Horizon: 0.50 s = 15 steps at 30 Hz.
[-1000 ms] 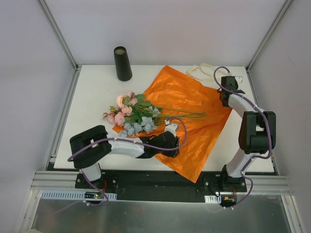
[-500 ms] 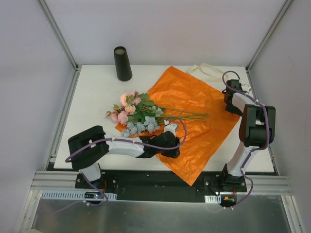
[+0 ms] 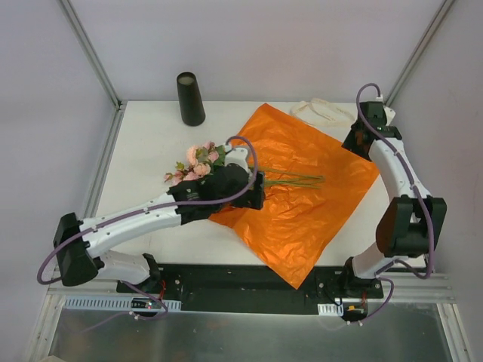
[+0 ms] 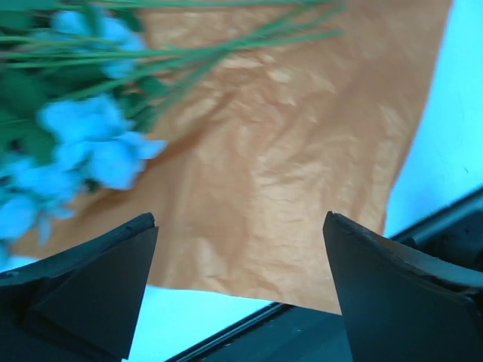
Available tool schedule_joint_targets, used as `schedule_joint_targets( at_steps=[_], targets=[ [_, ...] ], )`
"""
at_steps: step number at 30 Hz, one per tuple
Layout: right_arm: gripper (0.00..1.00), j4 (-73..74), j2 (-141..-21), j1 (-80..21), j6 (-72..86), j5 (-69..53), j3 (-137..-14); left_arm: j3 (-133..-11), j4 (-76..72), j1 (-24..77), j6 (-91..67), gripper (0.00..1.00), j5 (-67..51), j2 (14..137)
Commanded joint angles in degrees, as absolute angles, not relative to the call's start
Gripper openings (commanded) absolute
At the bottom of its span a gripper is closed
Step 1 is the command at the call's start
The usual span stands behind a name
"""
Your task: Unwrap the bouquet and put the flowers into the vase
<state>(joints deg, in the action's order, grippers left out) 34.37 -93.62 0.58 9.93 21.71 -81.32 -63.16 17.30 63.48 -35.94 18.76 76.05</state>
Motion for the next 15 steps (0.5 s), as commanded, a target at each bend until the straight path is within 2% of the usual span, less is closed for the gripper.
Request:
schedule_joint_targets(
  at_steps=[1,5,8,11,15],
  targets=[
    [0.55,32.4,-85.8,-5.2,12.7,10.3,-74.1,-62.3,28.2,55.7,-33.8,0.99,21.5,69.4],
    [0.53,21.6,-79.7,-10.6,9.7,-3.8,-65.1,-61.0,30.4,47.3,-31.0,0.99,17.1,64.7],
    [0.53,12.1,-77.8,-14.9,3.5,-8.3,-58.5,-61.3,33.3,40.8,-28.9,0.99,9.6,63.1],
    [0.53,10.0,-80.2,-18.1,-4.8,-8.7,-58.4,-60.3,34.9,37.8,-25.9,0.98,8.1,60.5],
    [0.53,11.3,-86.4,-18.8,-13.5,-18.3,-61.4,-55.7,34.5,37.5,-21.8,0.98,10.9,54.1]
  ],
)
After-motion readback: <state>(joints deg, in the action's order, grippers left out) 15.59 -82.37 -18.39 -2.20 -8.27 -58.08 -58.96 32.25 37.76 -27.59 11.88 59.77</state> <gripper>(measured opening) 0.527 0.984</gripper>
